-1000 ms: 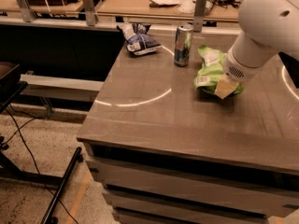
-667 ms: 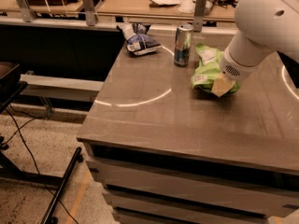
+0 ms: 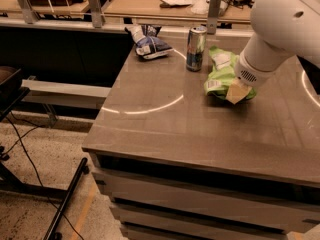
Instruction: Move green rice chip bag near redbull can
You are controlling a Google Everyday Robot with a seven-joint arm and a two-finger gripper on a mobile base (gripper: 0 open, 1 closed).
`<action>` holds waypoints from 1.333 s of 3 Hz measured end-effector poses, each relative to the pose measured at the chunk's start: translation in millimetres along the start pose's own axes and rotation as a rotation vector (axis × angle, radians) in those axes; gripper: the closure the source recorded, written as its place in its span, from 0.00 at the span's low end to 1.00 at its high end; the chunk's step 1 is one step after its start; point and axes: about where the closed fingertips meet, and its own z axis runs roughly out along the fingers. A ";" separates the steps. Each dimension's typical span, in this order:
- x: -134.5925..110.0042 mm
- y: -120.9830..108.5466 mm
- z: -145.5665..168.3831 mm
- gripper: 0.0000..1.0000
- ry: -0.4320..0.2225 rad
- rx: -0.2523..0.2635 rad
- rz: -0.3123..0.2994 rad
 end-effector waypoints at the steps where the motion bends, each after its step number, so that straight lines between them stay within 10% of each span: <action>1: 0.2 0.4 -0.5 0.39 0.000 0.001 -0.001; 3: 1.3 -1.4 -4.2 0.00 -0.002 0.002 -0.001; 4: 3.0 -9.2 -11.4 0.00 -0.013 0.003 0.012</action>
Offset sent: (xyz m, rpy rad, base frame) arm -0.0006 0.0000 0.0003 -0.0008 -0.0002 0.0003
